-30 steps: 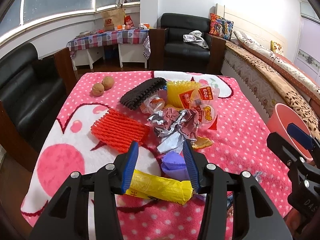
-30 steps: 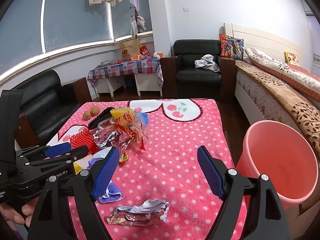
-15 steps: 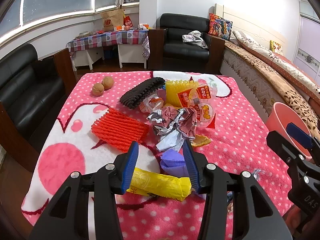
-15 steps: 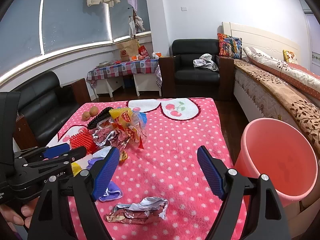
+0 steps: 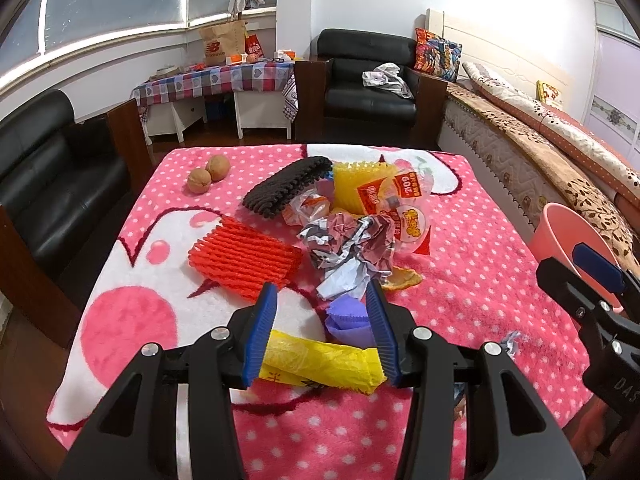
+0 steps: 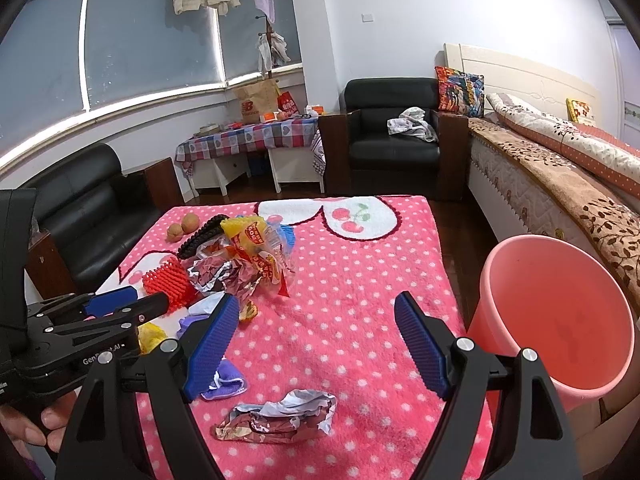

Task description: Collect trash

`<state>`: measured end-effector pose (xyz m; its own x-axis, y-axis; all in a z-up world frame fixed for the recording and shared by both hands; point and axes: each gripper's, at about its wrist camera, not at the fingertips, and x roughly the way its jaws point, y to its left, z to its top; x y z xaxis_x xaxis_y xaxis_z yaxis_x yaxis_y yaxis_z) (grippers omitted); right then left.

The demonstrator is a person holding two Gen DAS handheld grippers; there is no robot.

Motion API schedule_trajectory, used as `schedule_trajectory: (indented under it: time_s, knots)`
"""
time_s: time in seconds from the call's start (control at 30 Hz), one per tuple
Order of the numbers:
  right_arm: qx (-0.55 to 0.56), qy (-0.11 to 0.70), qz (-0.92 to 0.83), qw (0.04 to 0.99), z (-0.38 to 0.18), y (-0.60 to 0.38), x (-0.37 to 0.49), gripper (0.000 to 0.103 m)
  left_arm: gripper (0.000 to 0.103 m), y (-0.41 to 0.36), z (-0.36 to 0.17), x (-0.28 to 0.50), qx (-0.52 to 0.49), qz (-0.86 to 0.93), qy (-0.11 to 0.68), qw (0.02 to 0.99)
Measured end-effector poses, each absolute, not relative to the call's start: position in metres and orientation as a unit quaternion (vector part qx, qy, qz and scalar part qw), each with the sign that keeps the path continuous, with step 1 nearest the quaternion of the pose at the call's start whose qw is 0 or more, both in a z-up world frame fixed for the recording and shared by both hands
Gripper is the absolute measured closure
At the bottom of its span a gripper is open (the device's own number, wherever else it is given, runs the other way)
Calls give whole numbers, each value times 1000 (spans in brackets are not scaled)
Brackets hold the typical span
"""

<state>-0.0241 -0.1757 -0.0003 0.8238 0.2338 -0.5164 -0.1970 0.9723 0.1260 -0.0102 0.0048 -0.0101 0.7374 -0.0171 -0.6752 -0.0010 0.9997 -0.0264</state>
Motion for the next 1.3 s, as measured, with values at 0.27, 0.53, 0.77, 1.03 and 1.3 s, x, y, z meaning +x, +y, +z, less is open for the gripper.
schedule_trajectory:
  time_s: [0.27,0.53,0.77,1.03,1.3]
  knots:
    - [33,278,119,953,0,-173,-25,24,56,10,-11,-8,-17,2,371,929]
    - [37,282,120,951,-2,-176,-25,24,56,8,-13,-7,-15,-2,372,928]
    - [38,288,126,949,-3,-179,-25,24,56,14,-14,-10,-29,-6,372,928]
    - [37,295,151,943,-5,-176,-27,24,56,30,-15,-21,-43,-17,373,927]
    - [14,302,182,936,-9,-163,-31,26,56,35,-16,-40,-32,-46,380,923]
